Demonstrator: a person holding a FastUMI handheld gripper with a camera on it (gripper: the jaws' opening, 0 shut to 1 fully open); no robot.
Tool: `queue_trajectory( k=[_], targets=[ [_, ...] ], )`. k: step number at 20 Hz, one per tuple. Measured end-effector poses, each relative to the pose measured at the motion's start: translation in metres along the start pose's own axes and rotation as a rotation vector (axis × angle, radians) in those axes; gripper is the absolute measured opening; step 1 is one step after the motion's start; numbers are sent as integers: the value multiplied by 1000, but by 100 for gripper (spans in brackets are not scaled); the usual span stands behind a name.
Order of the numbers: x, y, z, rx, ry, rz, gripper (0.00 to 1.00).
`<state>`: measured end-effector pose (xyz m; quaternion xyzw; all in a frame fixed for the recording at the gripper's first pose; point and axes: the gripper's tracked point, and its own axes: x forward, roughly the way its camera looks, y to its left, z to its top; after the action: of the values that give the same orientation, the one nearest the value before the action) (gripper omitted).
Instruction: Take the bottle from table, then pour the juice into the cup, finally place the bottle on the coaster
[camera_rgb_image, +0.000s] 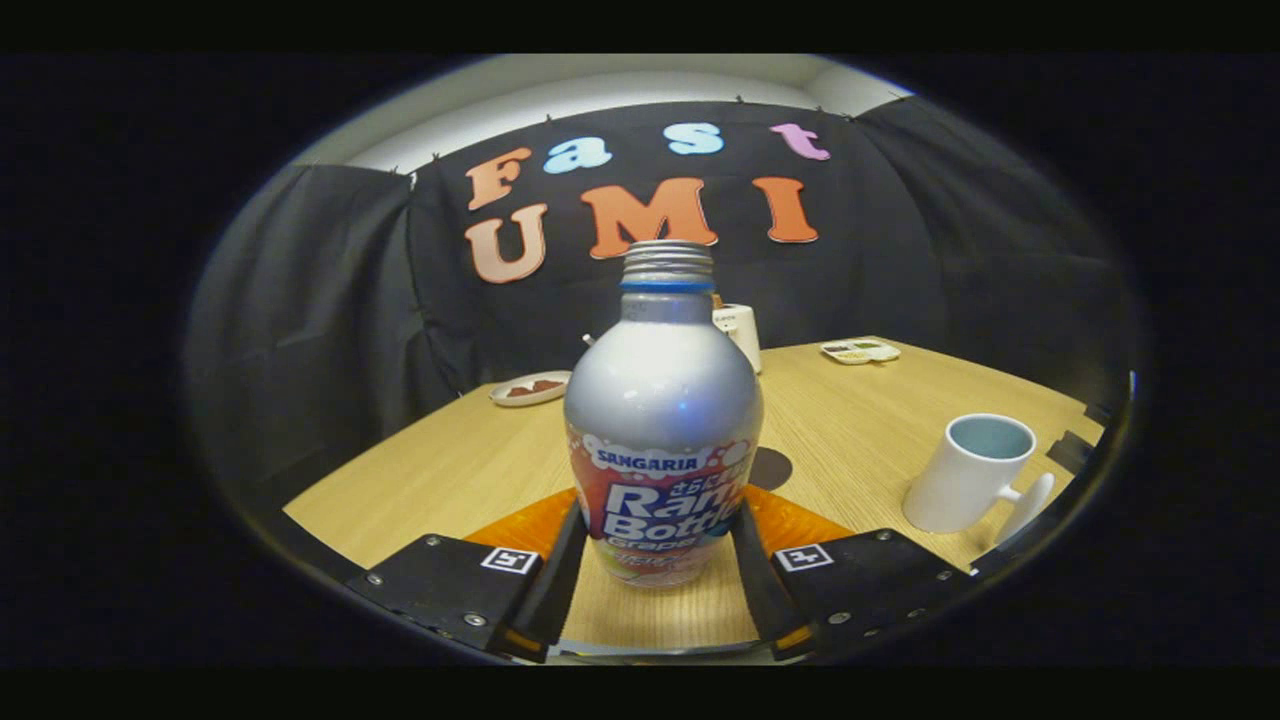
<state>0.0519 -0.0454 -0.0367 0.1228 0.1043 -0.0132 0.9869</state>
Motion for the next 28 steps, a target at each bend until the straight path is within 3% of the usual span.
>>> queue_trajectory(
  k=[10, 18, 28],
  targets=[
    [-7, -9, 17, 388, 8, 46, 71],
    [5, -41, 26, 674, -13, 0, 71],
    [20, -45, 36, 1030, 3, 0, 71]
  ],
)
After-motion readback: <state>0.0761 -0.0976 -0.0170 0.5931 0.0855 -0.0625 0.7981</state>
